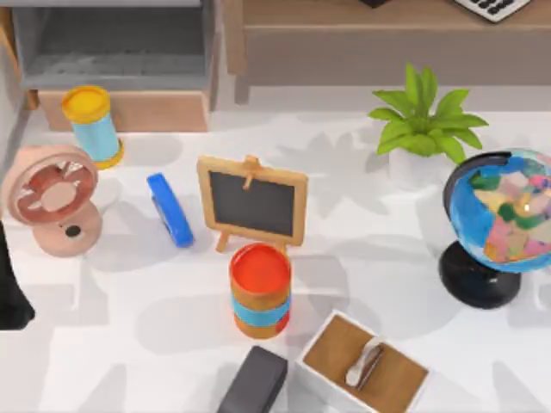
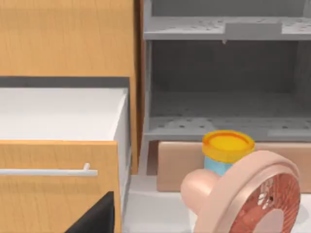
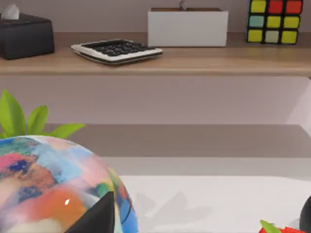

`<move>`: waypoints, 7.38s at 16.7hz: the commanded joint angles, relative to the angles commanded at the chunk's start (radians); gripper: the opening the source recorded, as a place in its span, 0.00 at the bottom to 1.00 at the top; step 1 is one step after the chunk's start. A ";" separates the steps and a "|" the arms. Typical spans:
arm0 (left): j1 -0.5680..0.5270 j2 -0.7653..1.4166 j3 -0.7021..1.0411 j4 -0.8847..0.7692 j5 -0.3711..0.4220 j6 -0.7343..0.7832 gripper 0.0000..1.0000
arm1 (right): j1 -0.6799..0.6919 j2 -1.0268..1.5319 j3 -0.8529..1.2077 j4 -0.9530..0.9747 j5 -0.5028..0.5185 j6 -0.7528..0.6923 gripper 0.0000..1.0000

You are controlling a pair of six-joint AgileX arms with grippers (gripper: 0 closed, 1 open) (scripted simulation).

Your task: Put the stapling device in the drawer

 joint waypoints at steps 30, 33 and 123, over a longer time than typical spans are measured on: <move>-0.389 2.146 1.689 -1.043 -0.003 -0.854 1.00 | 0.000 0.000 0.000 0.000 0.000 0.000 1.00; -0.374 2.187 1.711 -1.088 -0.008 -0.854 1.00 | 0.000 0.000 0.000 0.000 0.000 0.000 1.00; 0.341 2.622 2.566 -1.458 0.030 0.367 0.00 | 0.000 0.000 0.000 0.000 0.000 0.000 1.00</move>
